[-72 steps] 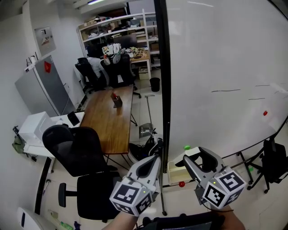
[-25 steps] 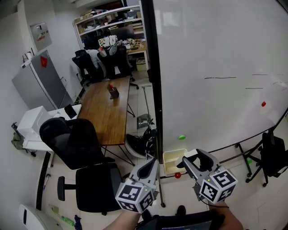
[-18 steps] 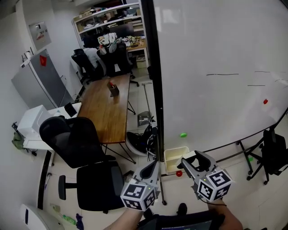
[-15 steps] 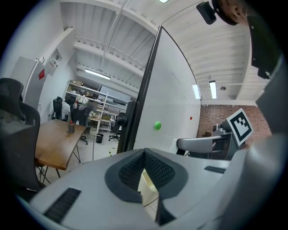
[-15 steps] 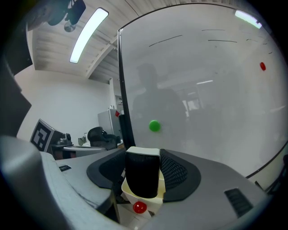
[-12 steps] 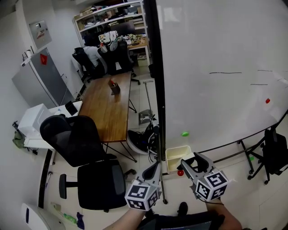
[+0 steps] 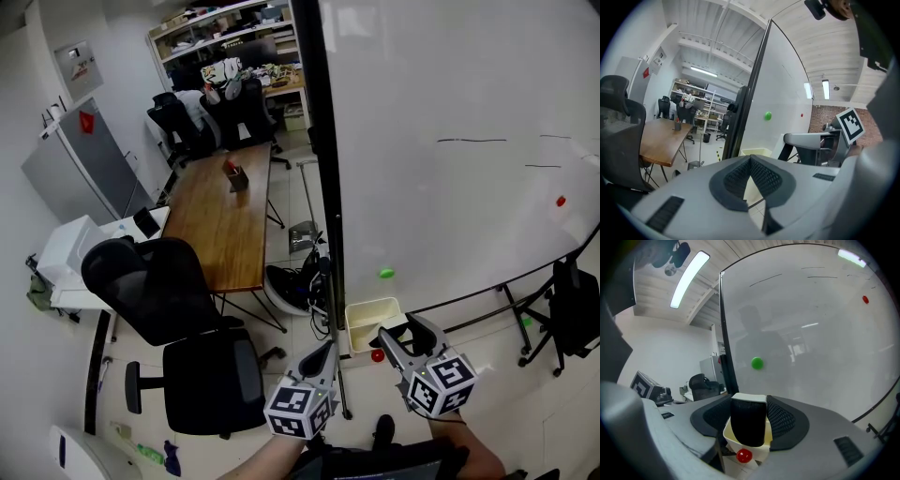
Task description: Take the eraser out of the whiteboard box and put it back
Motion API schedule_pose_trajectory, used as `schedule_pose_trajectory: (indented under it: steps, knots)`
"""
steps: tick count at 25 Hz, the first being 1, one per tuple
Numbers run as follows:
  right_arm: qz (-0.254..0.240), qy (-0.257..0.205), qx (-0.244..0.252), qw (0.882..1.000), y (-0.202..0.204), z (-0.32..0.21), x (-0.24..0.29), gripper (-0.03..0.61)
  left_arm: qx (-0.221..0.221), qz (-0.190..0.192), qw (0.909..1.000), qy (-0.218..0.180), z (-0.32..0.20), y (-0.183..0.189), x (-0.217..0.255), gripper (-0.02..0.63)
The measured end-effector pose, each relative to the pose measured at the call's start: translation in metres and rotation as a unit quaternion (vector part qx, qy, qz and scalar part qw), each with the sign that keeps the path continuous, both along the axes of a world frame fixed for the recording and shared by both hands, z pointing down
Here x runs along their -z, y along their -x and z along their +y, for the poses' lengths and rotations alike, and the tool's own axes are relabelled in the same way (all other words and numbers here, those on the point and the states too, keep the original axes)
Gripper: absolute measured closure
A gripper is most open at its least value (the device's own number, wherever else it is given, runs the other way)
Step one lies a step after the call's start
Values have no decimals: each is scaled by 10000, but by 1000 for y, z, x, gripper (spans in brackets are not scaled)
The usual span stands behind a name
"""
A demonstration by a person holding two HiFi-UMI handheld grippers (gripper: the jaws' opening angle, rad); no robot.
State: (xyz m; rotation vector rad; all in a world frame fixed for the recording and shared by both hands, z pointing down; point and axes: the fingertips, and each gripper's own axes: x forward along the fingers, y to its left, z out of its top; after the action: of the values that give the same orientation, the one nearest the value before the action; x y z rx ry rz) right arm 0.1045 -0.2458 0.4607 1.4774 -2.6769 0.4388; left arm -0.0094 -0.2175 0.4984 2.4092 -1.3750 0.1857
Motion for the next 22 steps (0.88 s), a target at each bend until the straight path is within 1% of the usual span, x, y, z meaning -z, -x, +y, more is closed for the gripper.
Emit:
schedule_pose_trajectory:
  steps: [5,15,22]
  knots:
    - [202,286,-36,9994,-2,-2,-28,314,-50,8,10000,21,-1,-6,-1,586]
    - [657,593,-153,9960,3,-4,-62,314,-80,8,9999,133,-2,-8,-11,586]
    - [946,613,-126,9935,10,-8,-71,314,-95,42,9998,150,-5,-8,-12,586]
